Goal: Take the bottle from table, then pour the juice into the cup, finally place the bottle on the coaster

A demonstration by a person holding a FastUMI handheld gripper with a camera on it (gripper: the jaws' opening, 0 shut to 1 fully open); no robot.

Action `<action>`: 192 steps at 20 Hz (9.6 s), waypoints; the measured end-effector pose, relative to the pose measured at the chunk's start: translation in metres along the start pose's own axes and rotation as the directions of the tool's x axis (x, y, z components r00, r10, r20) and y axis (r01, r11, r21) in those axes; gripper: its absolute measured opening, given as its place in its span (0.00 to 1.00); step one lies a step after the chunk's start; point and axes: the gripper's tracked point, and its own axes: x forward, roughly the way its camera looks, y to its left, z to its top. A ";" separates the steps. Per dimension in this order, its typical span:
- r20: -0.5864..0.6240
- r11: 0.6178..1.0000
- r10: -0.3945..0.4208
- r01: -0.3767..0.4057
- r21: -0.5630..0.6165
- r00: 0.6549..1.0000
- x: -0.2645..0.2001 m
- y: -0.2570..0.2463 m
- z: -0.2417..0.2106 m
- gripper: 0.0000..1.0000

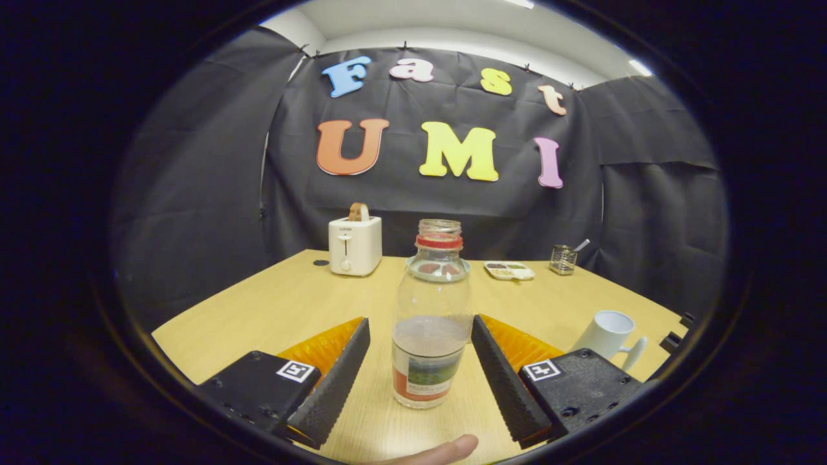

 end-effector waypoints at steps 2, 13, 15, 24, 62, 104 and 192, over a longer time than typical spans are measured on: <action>0.011 1.000 -0.028 0.028 0.012 1.000 0.009 -0.006 -0.002 1.00; 0.089 0.987 -0.150 0.144 0.071 0.985 0.007 -0.031 0.004 0.80; 0.111 0.983 -0.118 0.101 0.154 0.987 0.000 -0.034 0.023 0.80; 0.095 0.910 -0.040 -0.003 0.415 0.995 -0.001 -0.061 0.051 0.79; 0.022 0.145 0.033 -0.026 0.989 0.999 0.014 -0.133 0.040 0.78; 0.038 -0.291 0.071 -0.016 0.957 0.997 0.018 -0.165 0.034 0.78; 0.187 -0.420 0.006 -0.168 0.892 0.982 0.034 -0.176 0.110 0.78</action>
